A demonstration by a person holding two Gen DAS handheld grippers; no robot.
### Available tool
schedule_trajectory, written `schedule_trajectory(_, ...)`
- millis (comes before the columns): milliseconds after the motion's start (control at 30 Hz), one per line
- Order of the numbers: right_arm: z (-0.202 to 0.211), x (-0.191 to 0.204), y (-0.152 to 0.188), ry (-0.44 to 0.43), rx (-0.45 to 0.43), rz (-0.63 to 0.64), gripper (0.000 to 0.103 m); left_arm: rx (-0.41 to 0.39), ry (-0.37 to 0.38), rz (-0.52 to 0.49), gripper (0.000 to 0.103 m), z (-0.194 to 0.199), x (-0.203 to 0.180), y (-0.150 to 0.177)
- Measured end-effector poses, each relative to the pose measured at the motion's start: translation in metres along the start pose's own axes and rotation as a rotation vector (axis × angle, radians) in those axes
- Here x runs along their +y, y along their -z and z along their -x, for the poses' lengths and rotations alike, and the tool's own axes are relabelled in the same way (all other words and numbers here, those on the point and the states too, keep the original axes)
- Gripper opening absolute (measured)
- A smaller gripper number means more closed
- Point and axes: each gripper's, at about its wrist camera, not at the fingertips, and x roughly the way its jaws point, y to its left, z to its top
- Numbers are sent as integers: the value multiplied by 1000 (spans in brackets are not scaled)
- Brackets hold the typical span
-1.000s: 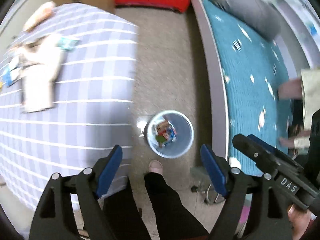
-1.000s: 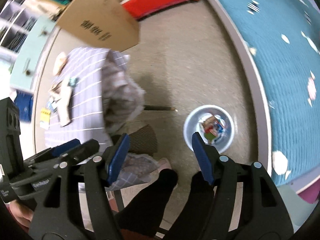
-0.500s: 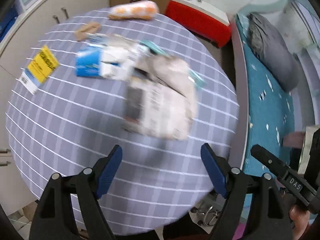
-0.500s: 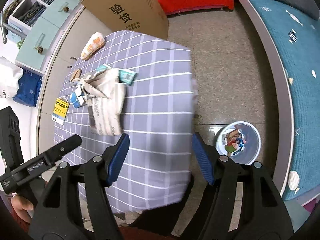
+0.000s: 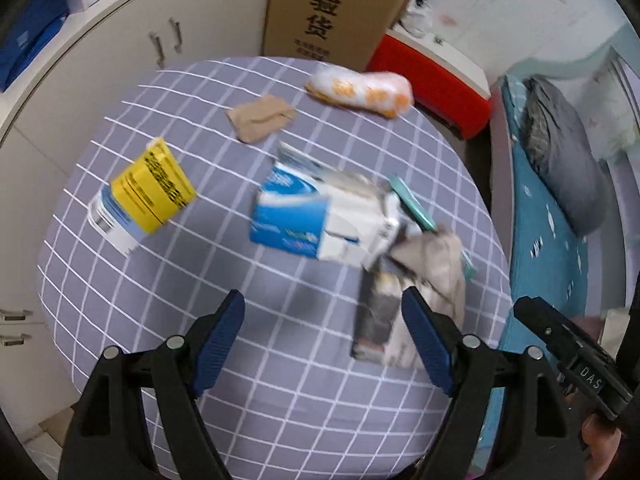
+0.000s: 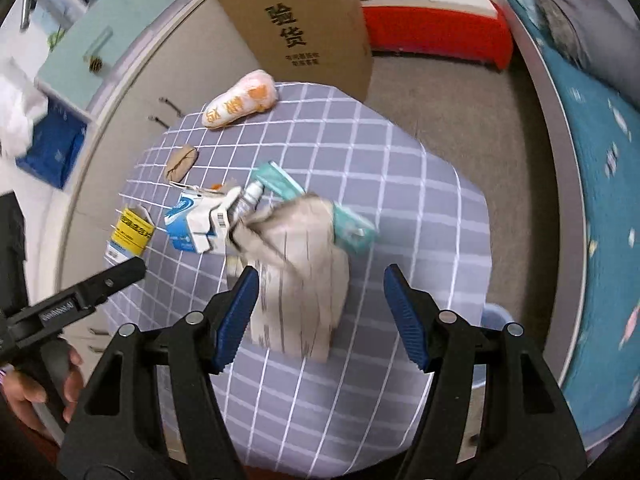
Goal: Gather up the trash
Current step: 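Move both tools back to the table above the remaining trash, then grasp teal snack pouch with right tool while left tool grasps white-orange bag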
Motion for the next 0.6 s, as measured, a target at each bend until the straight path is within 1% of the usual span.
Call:
schedule_trajectory(67, -11, 9, -13, 0, 20, 47, 64, -4, -25, 14, 79, -3, 3, -10)
schedule_trajectory(200, -41, 29, -40, 18, 57, 161, 64, -11, -48, 43, 79, -7, 6, -27)
schedule_trajectory(233, -51, 34, -48, 19, 73, 191, 62, -15, -61, 48, 79, -8, 5, -33)
schedule_trajectory(333, -76, 46, -64, 24, 117, 262, 60, -18, -97, 37, 79, -10, 1, -45)
schedule_trajectory(367, -85, 49, -67, 25, 137, 284, 59, -17, -108, 32, 79, -11, -1, -49)
schedule_trajectory(400, -94, 52, -70, 28, 157, 313, 54, -14, -118, 29, 79, -14, -2, -53)
schedule_trajectory(433, -100, 54, -72, 32, 172, 332, 53, -7, -123, 29, 79, -18, -3, -57)
schedule_trajectory(500, -118, 57, -75, 30, 229, 374, 51, 2, -124, 41, 79, -24, -4, -62)
schedule_trajectory(600, -135, 59, -76, 47, 269, 422, 46, 18, -124, 52, 79, -32, -6, -67)
